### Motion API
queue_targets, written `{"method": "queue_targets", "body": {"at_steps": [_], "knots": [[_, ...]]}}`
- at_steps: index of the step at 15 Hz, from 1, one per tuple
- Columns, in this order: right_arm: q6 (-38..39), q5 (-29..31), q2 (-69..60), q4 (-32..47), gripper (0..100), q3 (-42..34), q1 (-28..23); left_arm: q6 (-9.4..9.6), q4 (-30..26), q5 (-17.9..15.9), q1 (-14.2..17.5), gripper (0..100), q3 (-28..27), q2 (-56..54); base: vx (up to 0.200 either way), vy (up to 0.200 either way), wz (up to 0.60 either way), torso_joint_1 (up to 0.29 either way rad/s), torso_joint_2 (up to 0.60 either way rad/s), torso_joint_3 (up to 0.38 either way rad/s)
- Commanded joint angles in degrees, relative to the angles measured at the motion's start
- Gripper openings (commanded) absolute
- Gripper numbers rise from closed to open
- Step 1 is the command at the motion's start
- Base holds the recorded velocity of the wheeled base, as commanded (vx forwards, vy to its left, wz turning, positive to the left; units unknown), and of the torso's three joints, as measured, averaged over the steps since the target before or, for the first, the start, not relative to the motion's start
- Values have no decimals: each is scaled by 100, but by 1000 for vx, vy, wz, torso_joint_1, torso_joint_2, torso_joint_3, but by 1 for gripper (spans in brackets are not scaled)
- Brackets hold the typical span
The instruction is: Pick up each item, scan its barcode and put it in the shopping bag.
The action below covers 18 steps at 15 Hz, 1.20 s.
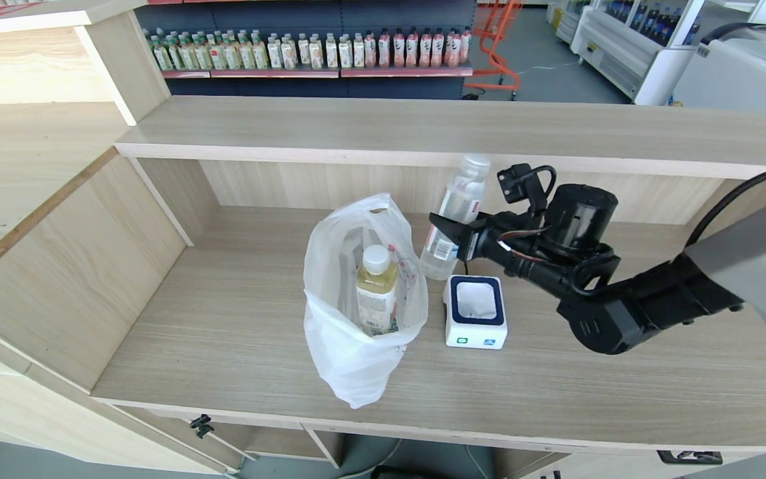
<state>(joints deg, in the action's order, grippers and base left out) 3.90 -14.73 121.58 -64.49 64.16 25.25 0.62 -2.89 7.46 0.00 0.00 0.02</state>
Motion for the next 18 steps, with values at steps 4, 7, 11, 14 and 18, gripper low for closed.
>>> {"method": "queue_targets", "body": {"at_steps": [4, 7, 11, 14, 18], "knots": [[-592, -65, 1246, -99, 0, 888, 138, -1, -1, 1, 0, 100, 0, 6, 0, 0, 0, 0, 0, 0], [-592, -74, 1668, -81, 0, 1565, 253, -1, -1, 1, 0, 100, 0, 6, 0, 0, 0, 0, 0, 0], [-627, -153, 2133, -64, 0, 2224, 420, -1, -1, 1, 0, 100, 0, 6, 0, 0, 0, 0, 0, 0], [-680, -171, 2432, -46, 0, 2646, 481, -1, -1, 1, 0, 100, 0, 6, 0, 0, 0, 0, 0, 0], [-970, -382, 2669, -46, 0, 2892, 499, -1, -1, 1, 0, 100, 0, 6, 0, 0, 0, 0, 0, 0]]}}
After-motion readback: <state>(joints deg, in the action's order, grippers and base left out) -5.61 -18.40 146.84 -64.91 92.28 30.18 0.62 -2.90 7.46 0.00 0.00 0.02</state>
